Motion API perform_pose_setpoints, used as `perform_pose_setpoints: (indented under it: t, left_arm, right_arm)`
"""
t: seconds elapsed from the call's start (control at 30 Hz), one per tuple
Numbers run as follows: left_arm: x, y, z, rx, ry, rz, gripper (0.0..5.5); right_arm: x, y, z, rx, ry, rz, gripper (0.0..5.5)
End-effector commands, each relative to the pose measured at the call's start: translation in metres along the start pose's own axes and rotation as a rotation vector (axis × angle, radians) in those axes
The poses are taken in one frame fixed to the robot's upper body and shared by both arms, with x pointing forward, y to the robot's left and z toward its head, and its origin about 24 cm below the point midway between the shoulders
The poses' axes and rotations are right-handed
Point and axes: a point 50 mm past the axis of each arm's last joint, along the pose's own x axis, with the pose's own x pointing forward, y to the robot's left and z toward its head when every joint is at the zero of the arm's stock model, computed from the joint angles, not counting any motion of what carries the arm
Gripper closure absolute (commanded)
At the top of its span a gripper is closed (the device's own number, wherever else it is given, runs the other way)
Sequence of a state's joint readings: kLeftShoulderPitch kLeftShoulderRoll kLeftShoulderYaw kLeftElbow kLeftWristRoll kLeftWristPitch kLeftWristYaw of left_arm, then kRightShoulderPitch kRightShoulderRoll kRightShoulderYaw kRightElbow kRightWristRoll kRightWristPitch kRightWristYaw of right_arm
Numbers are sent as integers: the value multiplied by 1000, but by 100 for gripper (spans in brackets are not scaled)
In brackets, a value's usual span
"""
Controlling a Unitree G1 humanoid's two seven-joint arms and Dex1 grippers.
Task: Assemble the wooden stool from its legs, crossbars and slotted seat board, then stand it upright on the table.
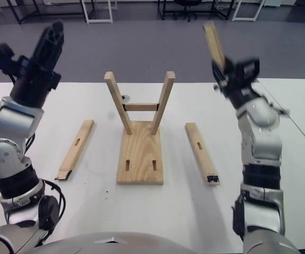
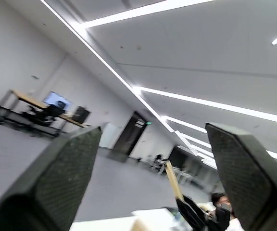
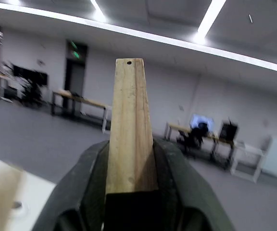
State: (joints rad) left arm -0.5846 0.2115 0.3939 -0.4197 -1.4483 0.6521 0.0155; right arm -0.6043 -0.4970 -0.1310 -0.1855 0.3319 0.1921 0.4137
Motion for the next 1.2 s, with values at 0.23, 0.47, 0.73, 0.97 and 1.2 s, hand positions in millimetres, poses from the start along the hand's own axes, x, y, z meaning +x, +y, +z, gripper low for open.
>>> perform_pose_setpoints:
  t: [0.23, 0.47, 0.73, 0.97, 1.2]
  left_arm:
    - [6, -23, -10, -211, 92, -64, 154]
    - [2, -12, -6, -183, 78, -14, 188]
    - [5, -16, -11, -145, 96, -27, 342]
    - [1, -12, -22, -113, 117, 29, 468]
    - [1, -12, -22, -79, 105, 42, 509]
  right_arm:
    - [38, 93, 28, -85, -137, 382, 418]
    - [28, 98, 34, -36, -164, 433, 418]
    - [21, 110, 24, -47, -113, 505, 418]
    - [22, 112, 25, -43, -120, 493, 418]
    - [20, 116, 23, -44, -104, 503, 382]
